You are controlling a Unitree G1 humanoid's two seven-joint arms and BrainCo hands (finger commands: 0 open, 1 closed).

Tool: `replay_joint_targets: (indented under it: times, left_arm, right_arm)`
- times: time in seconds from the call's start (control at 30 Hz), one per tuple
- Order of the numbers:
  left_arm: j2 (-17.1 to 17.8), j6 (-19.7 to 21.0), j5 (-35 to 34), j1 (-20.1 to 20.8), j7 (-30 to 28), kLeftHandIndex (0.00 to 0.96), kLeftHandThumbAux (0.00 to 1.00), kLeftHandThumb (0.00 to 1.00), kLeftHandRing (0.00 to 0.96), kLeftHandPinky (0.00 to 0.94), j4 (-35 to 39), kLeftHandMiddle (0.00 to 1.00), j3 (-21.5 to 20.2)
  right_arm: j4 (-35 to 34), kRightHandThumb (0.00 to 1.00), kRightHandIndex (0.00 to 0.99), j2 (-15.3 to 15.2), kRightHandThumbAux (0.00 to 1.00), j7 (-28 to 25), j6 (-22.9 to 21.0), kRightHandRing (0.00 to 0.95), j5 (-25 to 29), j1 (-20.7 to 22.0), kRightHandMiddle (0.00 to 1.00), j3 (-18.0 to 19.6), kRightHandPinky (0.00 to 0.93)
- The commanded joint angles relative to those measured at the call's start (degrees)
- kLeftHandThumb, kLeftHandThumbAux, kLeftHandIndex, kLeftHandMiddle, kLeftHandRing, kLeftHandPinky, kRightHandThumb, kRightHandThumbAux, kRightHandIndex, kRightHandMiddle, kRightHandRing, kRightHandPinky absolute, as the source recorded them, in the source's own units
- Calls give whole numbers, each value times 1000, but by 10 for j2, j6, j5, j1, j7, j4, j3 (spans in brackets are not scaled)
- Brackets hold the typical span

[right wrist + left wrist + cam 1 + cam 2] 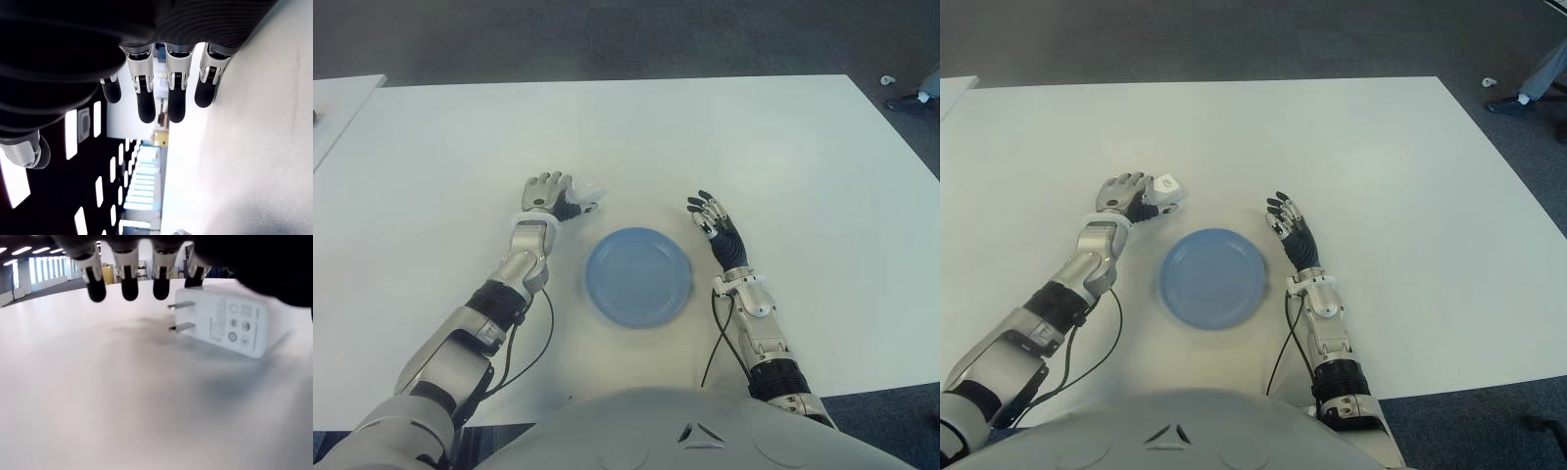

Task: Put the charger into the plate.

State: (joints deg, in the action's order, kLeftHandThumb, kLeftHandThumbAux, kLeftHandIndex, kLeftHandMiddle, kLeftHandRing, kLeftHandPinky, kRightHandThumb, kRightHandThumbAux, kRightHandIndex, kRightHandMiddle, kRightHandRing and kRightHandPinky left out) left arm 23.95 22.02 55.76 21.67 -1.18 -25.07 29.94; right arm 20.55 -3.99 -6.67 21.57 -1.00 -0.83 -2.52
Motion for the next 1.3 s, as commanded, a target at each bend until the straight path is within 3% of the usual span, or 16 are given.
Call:
replay_joint_targets:
  times: [0.03,0.47,1.3]
  left_arm:
    - [-5,-18,-4,7,0,0,134,184,0,0,-24,0,9]
    - [-6,-61,-4,23,16,0,139,172,0,0,-66,0,19]
    - [-14,-93,-14,45,54,0,136,196,0,0,-116,0,23]
  right_arm:
    - [10,0,85,1,381,1,-24,167,-2,-15,191,-1,128]
    - [4,0,96,2,391,1,-27,166,-2,-19,196,-1,116]
    - [-1,0,99,3,390,2,-26,167,-2,-22,196,0,123]
